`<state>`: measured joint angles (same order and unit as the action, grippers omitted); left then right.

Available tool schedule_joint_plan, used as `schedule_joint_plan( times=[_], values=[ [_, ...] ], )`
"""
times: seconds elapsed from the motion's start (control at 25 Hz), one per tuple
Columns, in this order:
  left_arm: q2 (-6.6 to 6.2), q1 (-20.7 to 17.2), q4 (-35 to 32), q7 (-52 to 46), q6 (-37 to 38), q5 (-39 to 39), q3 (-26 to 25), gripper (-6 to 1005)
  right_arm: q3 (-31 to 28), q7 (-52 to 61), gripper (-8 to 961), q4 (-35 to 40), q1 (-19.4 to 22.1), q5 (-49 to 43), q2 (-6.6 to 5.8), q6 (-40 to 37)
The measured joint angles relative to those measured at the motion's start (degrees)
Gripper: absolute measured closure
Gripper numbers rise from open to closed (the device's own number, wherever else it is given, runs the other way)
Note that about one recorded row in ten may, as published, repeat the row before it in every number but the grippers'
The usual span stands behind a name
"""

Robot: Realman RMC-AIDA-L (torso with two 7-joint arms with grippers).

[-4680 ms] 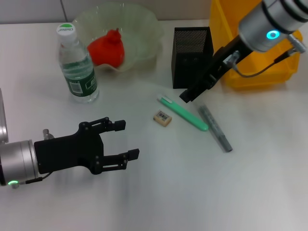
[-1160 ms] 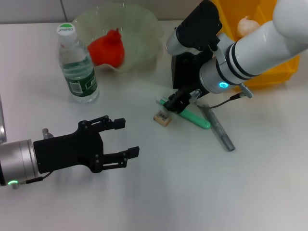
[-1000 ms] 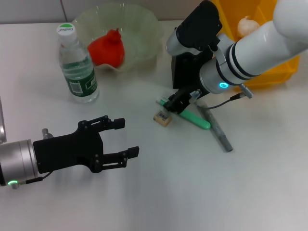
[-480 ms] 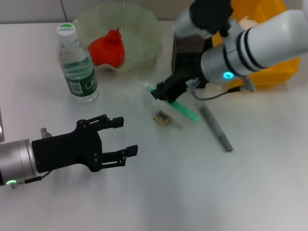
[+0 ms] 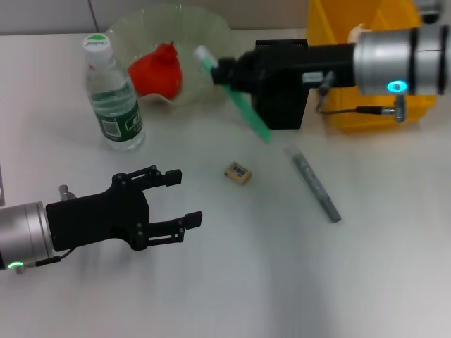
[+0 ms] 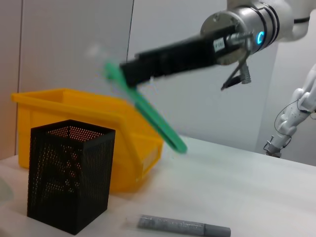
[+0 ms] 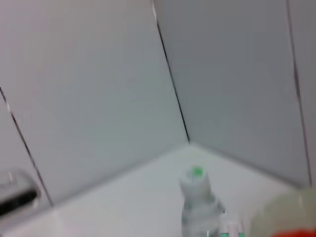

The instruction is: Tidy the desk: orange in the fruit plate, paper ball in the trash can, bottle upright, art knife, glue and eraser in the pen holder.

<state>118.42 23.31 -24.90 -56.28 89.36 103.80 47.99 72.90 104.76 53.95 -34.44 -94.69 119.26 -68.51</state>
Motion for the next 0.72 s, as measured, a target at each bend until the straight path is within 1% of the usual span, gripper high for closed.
schedule_joint_plan(
  times=[0.12, 0.36, 0.48, 0.52, 0.6, 0.72],
  values=[
    [0.0, 0.0, 0.0, 0.0, 0.0, 0.0, 0.0, 185, -4.93, -9.48, 783, -5.25, 0.64, 7.13, 0.0, -3.35],
    [-0.02, 0.07, 0.23, 0.45, 0.66, 0.0, 0.0, 185, -12.98, -26.37, 782, -16.22, 0.3, 16.52, -0.16, -8.08],
    [0.01, 0.07, 0.26, 0.47, 0.78, -0.02, 0.0, 185, -14.49, -33.0, 782, -20.04, 0.26, 20.74, -0.17, -8.32],
    [0.02, 0.07, 0.28, 0.49, 0.94, -0.08, 0.0, 185, -14.75, -36.83, 782, -22.31, 0.09, 23.58, -0.17, -8.0],
    [0.02, 0.07, 0.28, 0.5, 1.02, -0.09, 0.0, 185, -14.78, -38.54, 782, -23.19, -0.03, 24.67, -0.17, -7.71],
    [0.09, 0.07, 0.3, 0.55, 1.23, -0.26, 0.0, 185, -14.81, -45.83, 782, -26.48, -0.77, 28.5, 0.06, -6.11]
  ],
)
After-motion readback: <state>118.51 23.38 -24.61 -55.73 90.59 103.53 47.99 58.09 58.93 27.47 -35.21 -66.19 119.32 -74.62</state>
